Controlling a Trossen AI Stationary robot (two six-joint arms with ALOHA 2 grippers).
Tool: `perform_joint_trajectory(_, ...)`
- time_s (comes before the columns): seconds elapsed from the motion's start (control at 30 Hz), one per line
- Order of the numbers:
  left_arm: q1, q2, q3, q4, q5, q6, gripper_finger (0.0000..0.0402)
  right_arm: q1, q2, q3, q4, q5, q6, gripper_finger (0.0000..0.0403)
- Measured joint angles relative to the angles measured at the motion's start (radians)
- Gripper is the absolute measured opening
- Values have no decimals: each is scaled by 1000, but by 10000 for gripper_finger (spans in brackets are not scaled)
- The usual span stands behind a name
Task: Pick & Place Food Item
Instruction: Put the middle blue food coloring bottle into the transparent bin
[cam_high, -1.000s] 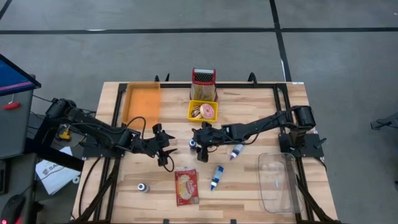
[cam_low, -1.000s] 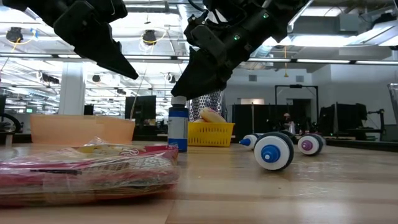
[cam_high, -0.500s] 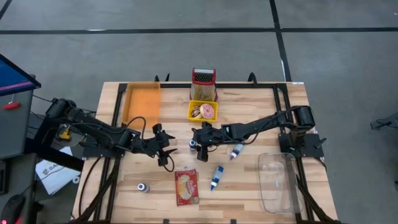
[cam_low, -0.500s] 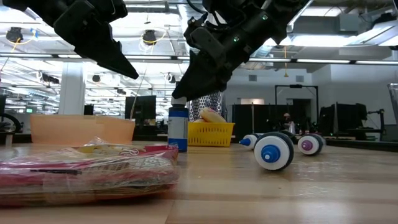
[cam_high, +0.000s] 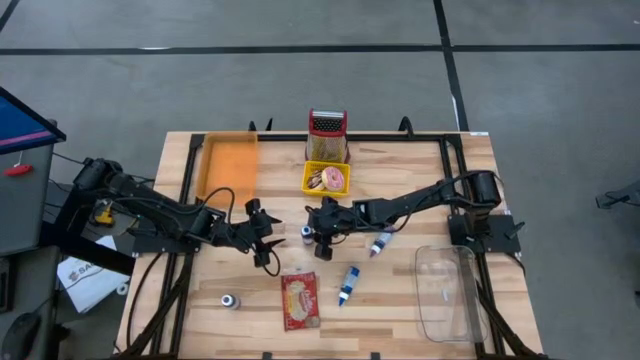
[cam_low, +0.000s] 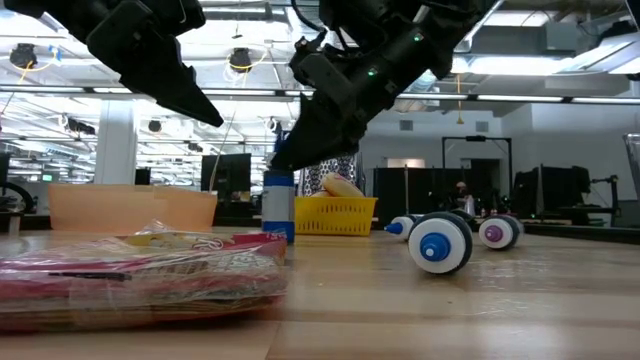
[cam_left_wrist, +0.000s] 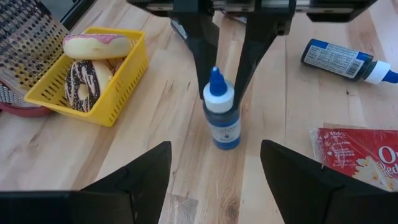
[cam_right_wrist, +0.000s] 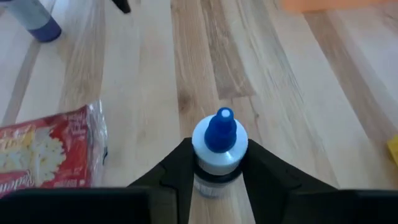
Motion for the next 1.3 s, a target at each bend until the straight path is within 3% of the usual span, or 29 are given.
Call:
perform_joint_trajectory(0.2,0,0,0,7,0,2,243,1,16,41,-23,-4,-17,104)
perform_joint_trajectory(0.7,-5,0,0,-7,1,-3,240,90,16,239,-335,17,-23,103)
perform_joint_trajectory(1.03,-8,0,1,-50,1,-42,239,309,-112,244,-603,248,201,103)
perform_joint_trajectory(1.2,-8,0,1,-45,1,-45,239,478,-224,246,-698,413,405,103)
perform_joint_trajectory(1.3,-8,0,1,-33,0,-45,239,581,-282,246,-852,521,601,103)
